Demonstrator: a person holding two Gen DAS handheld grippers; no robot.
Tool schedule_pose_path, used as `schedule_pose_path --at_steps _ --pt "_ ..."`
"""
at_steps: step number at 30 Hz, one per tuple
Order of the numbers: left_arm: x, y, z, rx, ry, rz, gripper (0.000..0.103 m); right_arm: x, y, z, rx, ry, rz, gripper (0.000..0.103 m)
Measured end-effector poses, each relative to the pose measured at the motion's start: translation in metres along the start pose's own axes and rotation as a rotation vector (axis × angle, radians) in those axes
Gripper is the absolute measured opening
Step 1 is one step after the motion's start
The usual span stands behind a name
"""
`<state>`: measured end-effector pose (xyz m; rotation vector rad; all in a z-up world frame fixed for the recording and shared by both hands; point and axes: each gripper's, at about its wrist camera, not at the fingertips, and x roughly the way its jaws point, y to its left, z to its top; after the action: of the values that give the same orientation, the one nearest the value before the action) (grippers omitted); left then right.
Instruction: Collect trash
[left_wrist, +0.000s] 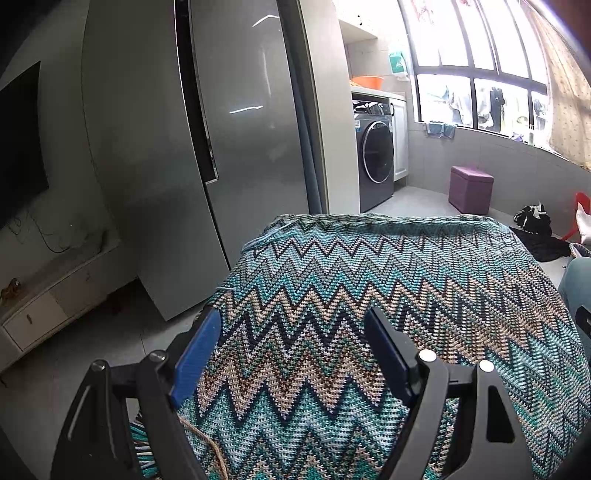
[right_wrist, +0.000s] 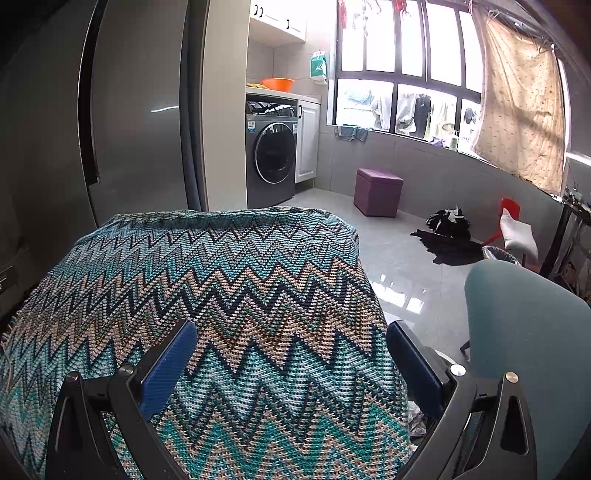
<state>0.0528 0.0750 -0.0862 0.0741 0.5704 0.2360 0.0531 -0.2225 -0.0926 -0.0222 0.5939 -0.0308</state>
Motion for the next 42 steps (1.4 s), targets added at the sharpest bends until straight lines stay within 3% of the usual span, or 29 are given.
schedule_pose_path --at_steps 25,42 --pt "-0.015 0.004 0.004 -0.024 -0.040 -0.021 0.079 -0.024 -0.016 0.004 0.007 -0.054 -0.029 0.103" --pt "-0.043 0.001 0.010 -0.017 -0.108 -0.017 0.079 -0.048 -0.017 0.012 0.012 -0.125 -0.023 0.103"
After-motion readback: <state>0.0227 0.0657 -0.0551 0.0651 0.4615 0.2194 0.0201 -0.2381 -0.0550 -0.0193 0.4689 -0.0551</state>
